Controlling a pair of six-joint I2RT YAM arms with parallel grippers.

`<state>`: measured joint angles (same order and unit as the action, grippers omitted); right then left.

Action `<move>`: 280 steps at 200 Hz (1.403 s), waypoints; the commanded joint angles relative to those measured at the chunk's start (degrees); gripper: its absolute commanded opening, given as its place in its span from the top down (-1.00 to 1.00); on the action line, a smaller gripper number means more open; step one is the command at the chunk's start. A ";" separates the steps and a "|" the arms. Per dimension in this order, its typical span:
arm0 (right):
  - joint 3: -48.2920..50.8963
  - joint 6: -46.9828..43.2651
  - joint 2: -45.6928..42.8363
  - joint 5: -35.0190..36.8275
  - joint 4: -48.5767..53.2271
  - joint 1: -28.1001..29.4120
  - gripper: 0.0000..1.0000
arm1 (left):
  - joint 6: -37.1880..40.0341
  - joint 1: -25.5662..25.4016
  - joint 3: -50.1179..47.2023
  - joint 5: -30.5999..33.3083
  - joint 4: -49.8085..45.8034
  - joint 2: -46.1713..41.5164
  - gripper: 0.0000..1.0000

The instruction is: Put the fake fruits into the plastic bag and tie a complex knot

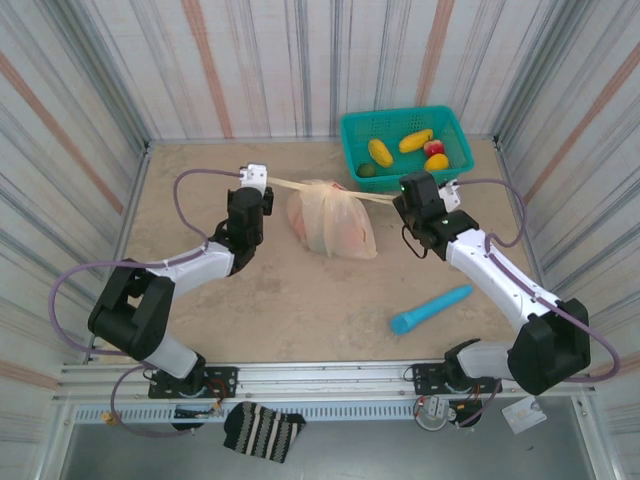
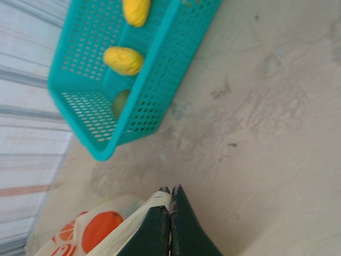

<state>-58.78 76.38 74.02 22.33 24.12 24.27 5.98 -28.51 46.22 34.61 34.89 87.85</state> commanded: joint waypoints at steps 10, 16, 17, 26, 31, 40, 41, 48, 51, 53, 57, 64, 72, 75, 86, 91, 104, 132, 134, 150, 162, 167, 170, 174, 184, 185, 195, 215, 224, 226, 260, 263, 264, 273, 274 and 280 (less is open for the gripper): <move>2.97 1.93 -2.09 20.56 12.04 -6.10 1.00 | -5.45 6.01 -0.64 14.95 -0.81 -0.33 1.00; 3.23 1.57 -2.00 21.18 12.16 -6.52 1.00 | -5.30 6.14 -0.62 14.53 -0.64 -0.10 1.00; 3.28 1.53 -2.02 21.22 12.21 -6.69 1.00 | -5.25 6.16 -0.66 14.48 -0.59 -0.08 1.00; 3.72 1.21 -2.22 20.92 12.34 -7.80 1.00 | -4.32 6.27 -0.66 14.34 -0.02 0.11 1.00; 4.21 0.34 -2.47 20.09 11.58 -8.55 1.00 | -3.78 6.40 -0.68 14.34 0.45 0.22 1.00; 5.60 -2.70 -3.24 18.79 8.12 -9.14 1.00 | -3.07 6.54 -0.49 13.31 0.57 0.13 1.00; 5.78 -3.02 -3.34 18.67 7.69 -9.19 1.00 | -3.03 6.54 -0.46 13.17 0.55 0.13 1.00; 6.94 -6.31 -3.83 17.04 4.31 -9.44 1.00 | -2.82 6.54 -0.30 12.35 0.29 0.05 1.00; 7.50 -7.95 -4.06 15.85 2.68 -9.49 1.00 | -3.00 6.51 -0.18 11.74 0.07 -0.03 1.00; 7.86 -8.52 -4.23 14.90 1.19 -9.61 1.00 | -3.26 6.53 -0.23 11.21 -0.14 -0.09 1.00; 8.71 -12.28 -4.50 12.37 -1.34 -9.80 1.00 | -4.14 6.53 -0.19 9.42 -0.61 -0.27 1.00; 9.96 -17.26 -4.96 7.69 -6.93 -9.92 1.00 | -5.84 6.53 -0.46 4.73 -1.30 -0.67 1.00; 11.08 -22.46 -5.76 3.09 -12.04 -9.81 1.00 | -6.80 6.17 -0.99 -1.66 -1.04 -0.93 1.00; 11.47 -24.42 -5.98 1.52 -13.62 -9.77 1.00 | -6.85 5.92 -0.99 -3.85 -0.84 -0.93 1.00; 12.88 -31.35 -7.17 -4.94 -20.00 -9.68 1.00 | -6.15 4.37 -0.51 -8.64 -1.28 -0.83 1.00; 13.20 -33.10 -7.51 -7.37 -21.32 -9.73 1.00 | -5.63 3.74 0.06 -10.25 -2.29 -0.99 1.00; 12.41 -34.66 -7.58 -12.75 -21.50 -10.27 1.00 | -7.50 2.80 1.50 -13.01 -7.01 -1.93 1.00; 10.92 -34.92 -5.91 -23.39 -20.10 -10.82 1.00 | -14.29 1.69 2.09 -12.75 -18.04 -4.93 0.98; 11.00 -35.06 -5.90 -24.28 -20.19 -10.76 1.00 | -14.56 1.53 1.83 -12.73 -18.31 -5.20 0.98; 11.84 -35.05 -5.74 -29.90 -21.30 -10.74 1.00 | -16.50 0.80 0.07 -15.45 -19.72 -6.97 0.98; 11.84 -35.51 -5.64 -34.21 -21.31 -10.78 1.00 | -18.19 0.65 0.68 -20.41 -22.96 -7.67 0.96; 11.85 -35.38 -5.57 -35.57 -21.22 -10.74 1.00 | -18.80 0.65 1.23 -22.56 -24.43 -7.93 0.94; 11.81 -35.15 -5.47 -36.21 -21.18 -10.74 1.00 | -19.07 0.65 1.48 -24.12 -25.17 -8.07 0.92; 11.77 -34.82 -5.37 -37.13 -20.99 -10.74 1.00 | -19.19 0.65 1.78 -26.05 -25.99 -8.18 0.89; 11.55 -34.19 -5.21 -38.88 -20.07 -10.74 1.00 | -19.63 0.69 2.73 -30.46 -27.99 -8.31 0.76; 11.53 -34.14 -5.16 -39.00 -19.94 -10.74 0.99 | -19.75 0.67 2.86 -30.82 -28.23 -8.31 0.74; 11.41 -34.07 -5.11 -39.96 -19.29 -10.74 0.92 | -20.04 0.74 4.03 -33.88 -30.93 -8.06 0.60; 10.66 -35.78 -6.14 -39.71 -16.83 -11.21 0.61 | -19.69 0.98 5.67 -36.23 -35.05 -8.36 0.21; 10.16 -36.94 -7.31 -39.28 -15.64 -11.75 0.38 | -19.85 1.24 5.48 -35.59 -35.75 -9.65 -0.02; 10.04 -37.21 -7.57 -39.22 -15.43 -11.96 0.35 | -19.86 1.26 5.36 -35.40 -35.70 -10.12 -0.07; 6.17 -42.13 -13.56 -36.46 -10.41 -13.90 -0.17 | -15.92 1.75 3.91 -31.28 -35.20 -19.91 -0.97; 5.67 -42.56 -13.91 -35.98 -9.88 -13.90 -0.21 | -15.42 1.79 3.81 -30.92 -35.12 -20.94 -0.97; 5.55 -42.72 -14.13 -35.79 -9.71 -13.86 -0.23 | -15.27 1.79 3.71 -30.79 -35.01 -21.22 -0.97; 4.77 -43.36 -15.51 -34.33 -8.52 -13.73 -0.45 | -13.70 1.80 2.87 -29.37 -33.80 -24.33 -0.97; 4.63 -43.41 -15.82 -34.01 -8.22 -13.73 -0.53 | -13.53 1.79 2.71 -29.22 -33.69 -24.76 -0.97; 4.25 -43.91 -16.88 -32.91 -7.47 -13.71 -0.96 | -12.78 1.75 1.99 -28.16 -32.75 -26.78 -0.97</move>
<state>-50.48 36.95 62.13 -14.28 11.97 10.50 -11.16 -27.09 49.87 2.96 0.16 69.30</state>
